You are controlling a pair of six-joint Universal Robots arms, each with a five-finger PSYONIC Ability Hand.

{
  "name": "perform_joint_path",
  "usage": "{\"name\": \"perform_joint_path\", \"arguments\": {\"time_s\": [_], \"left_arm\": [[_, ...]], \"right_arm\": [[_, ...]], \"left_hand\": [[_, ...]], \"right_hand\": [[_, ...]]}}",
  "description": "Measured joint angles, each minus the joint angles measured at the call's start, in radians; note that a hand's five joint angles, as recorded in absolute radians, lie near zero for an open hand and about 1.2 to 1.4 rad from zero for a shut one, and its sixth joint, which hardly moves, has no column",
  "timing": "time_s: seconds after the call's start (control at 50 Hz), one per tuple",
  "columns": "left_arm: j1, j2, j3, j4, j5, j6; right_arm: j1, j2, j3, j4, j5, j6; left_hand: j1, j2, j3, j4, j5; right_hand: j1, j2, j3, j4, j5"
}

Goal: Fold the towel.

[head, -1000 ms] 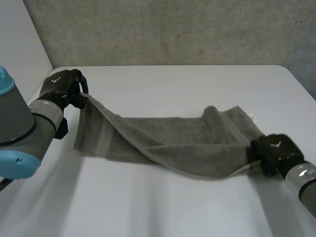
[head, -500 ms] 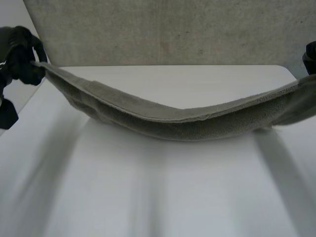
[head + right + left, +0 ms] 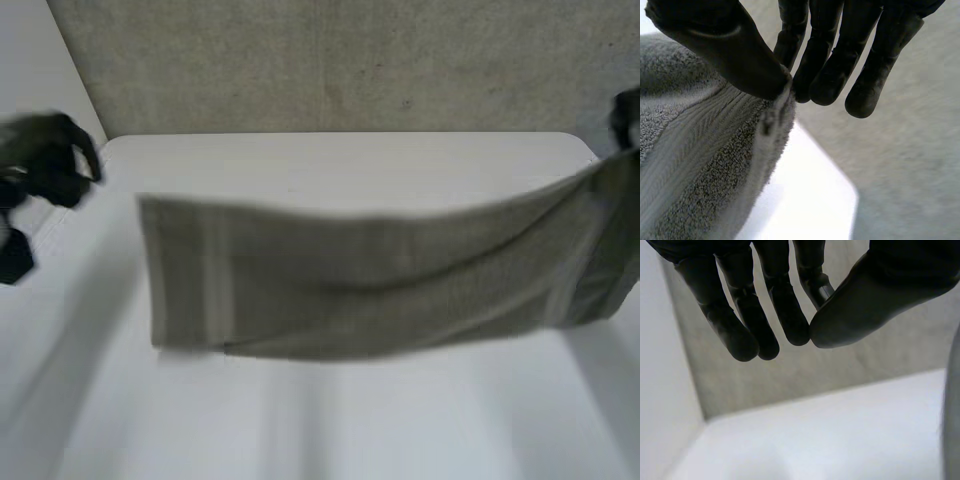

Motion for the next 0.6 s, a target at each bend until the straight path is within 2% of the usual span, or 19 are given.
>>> {"name": "perform_joint_path", "arguments": {"time_s": [0.08,0.18,0.36,0.4,0.44,0.46,0.5,0.54,0.6], "left_arm": [[-0.074,-0.173,0.049,-0.013,-0.04,0.017],[-0.112,-0.319,0.085,-0.021,-0.1,0.067],[-0.142,-0.425,0.124,-0.018,-0.139,0.112],[-0.155,-0.43,0.128,-0.016,-0.138,0.111],[-0.174,-0.428,0.131,-0.013,-0.135,0.111],[-0.179,-0.428,0.131,-0.013,-0.134,0.111],[-0.202,-0.422,0.135,-0.011,-0.129,0.112],[-0.221,-0.418,0.14,-0.01,-0.126,0.113],[-0.249,-0.415,0.151,-0.01,-0.123,0.115]], "right_arm": [[0.075,0.126,-0.008,-0.002,0.071,-0.061],[0.119,0.236,-0.011,-0.02,0.124,-0.088],[0.14,0.377,-0.015,-0.091,0.143,-0.083],[0.147,0.397,-0.015,-0.1,0.143,-0.081],[0.159,0.414,-0.01,-0.107,0.142,-0.08],[0.161,0.417,-0.009,-0.108,0.142,-0.08],[0.172,0.424,0.0,-0.113,0.141,-0.08],[0.179,0.427,0.009,-0.117,0.14,-0.08],[0.184,0.427,0.024,-0.129,0.14,-0.08]], "left_hand": [[0.0,0.0,0.0,0.0,0.0],[0.0,0.0,0.0,0.0,0.0],[0.0,0.0,0.0,0.0,0.0],[-0.086,-0.102,-0.123,-0.103,-0.096],[-0.43,-0.42,-0.448,-0.447,-0.425],[-0.518,-0.524,-0.552,-0.556,-0.53],[-0.831,-0.835,-0.863,-0.852,-0.838],[-0.924,-0.937,-0.983,-0.956,-0.958],[-0.959,-0.987,-1.039,-0.992,-1.017]], "right_hand": [[0.0,0.0,0.0,0.0,0.0],[0.0,0.0,0.0,0.0,0.0],[0.0,0.0,0.0,0.0,0.0],[0.0,0.0,0.0,0.0,0.0],[0.0,0.0,0.0,0.0,0.0],[0.0,0.0,0.0,0.0,0.0],[0.0,0.0,0.0,0.0,0.0],[0.0,0.0,0.0,0.0,0.0],[0.0,0.0,0.0,0.0,0.0]]}}
